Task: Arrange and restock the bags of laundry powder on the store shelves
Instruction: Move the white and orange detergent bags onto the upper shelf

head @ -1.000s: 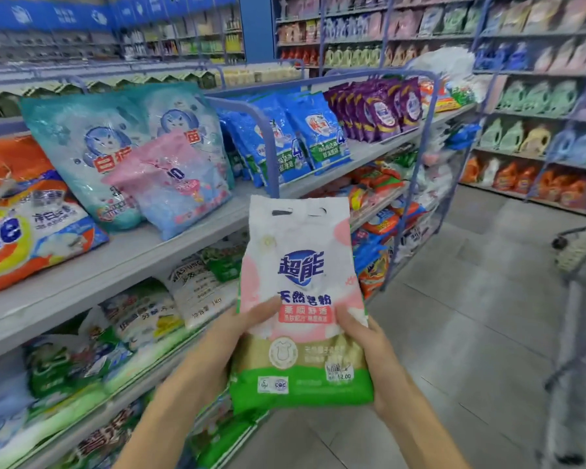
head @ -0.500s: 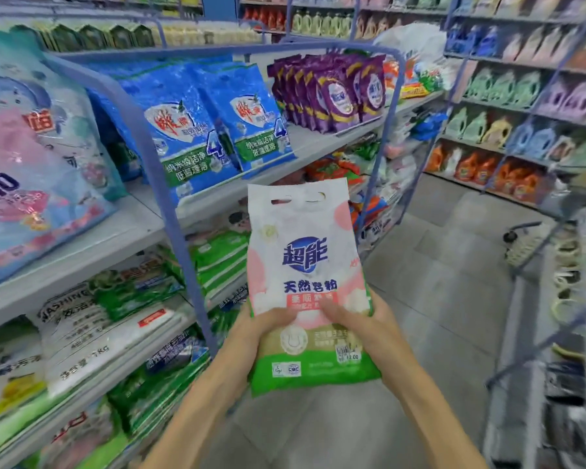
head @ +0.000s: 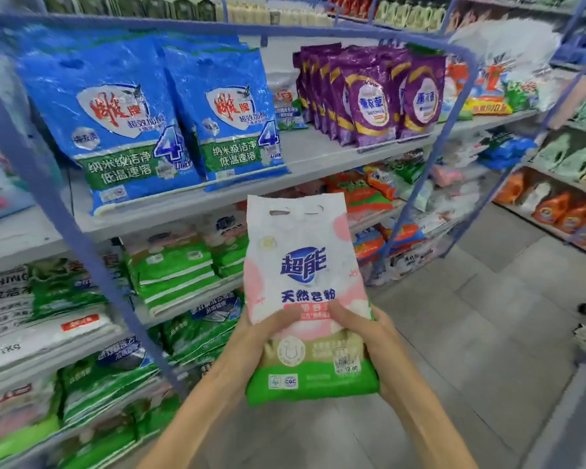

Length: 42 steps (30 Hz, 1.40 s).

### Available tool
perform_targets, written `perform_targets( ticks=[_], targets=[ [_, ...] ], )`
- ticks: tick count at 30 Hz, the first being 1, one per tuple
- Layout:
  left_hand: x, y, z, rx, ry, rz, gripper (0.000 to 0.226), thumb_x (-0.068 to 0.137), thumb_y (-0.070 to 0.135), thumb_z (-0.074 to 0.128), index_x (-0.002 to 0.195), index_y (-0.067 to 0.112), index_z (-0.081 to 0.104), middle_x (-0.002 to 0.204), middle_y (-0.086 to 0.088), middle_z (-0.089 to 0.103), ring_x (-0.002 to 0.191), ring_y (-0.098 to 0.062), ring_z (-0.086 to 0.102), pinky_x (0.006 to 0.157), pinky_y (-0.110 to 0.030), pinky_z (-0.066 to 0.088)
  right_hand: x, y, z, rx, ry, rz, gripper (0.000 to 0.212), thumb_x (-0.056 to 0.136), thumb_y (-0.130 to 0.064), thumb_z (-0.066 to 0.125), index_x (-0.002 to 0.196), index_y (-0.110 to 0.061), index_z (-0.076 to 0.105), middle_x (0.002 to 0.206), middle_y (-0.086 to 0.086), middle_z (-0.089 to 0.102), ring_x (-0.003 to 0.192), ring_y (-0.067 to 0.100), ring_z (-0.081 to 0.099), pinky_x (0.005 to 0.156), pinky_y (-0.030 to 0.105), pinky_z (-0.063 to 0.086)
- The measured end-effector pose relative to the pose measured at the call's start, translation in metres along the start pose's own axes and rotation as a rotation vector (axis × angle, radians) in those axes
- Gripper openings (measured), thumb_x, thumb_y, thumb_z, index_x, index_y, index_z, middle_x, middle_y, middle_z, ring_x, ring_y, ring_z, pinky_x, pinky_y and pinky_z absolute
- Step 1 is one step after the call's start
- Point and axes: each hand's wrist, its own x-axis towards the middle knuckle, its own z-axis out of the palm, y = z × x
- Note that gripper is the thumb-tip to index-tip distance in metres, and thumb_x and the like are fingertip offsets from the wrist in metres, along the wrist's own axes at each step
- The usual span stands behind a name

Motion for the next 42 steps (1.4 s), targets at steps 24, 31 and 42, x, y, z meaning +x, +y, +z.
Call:
perform_targets(
  ticks=[24, 31, 42],
  targets=[
    [0.138, -0.014, -0.022, -0.157, 0.579, 0.05, 0.061, 0.07, 0.026, 0.072, 0.128, 0.01, 0.061, 0.103, -0.011, 0.079, 0.086, -0.031, 0.077, 0.075, -0.04, 0.062, 0.225, 0.011, -0.015, -0.198, -0.238, 0.348, 0.058, 0.071, -0.029, 0.08, 0.124, -0.007, 0.069, 0.112, 0.02, 0.076, 0.104, 0.042, 0.072, 0.098, 0.061, 0.054],
    [0.174, -0.035, -0.028, -0.174, 0.68, 0.102, 0.058, 0.069, 0.018, 0.075, 0.125, 0.016, 0.059, 0.101, -0.009, 0.079, 0.083, -0.031, 0.077, 0.063, -0.036, 0.062, 0.277, 0.022, -0.02, -0.317, -0.34, 0.267, 0.041, 0.085, -0.027, 0.072, 0.125, -0.017, 0.068, 0.108, 0.008, 0.079, 0.098, 0.031, 0.076, 0.091, 0.046, 0.059],
    [0.21, -0.067, -0.062, -0.03, 0.731, 0.259, 0.067, 0.059, 0.014, 0.085, 0.122, 0.024, 0.063, 0.111, -0.005, 0.077, 0.095, -0.031, 0.076, 0.073, -0.04, 0.062, 0.325, 0.059, -0.03, -0.317, -0.508, 0.145, 0.053, 0.064, -0.009, 0.083, 0.114, -0.02, 0.069, 0.103, 0.004, 0.08, 0.091, 0.024, 0.078, 0.071, 0.033, 0.064]
  ],
)
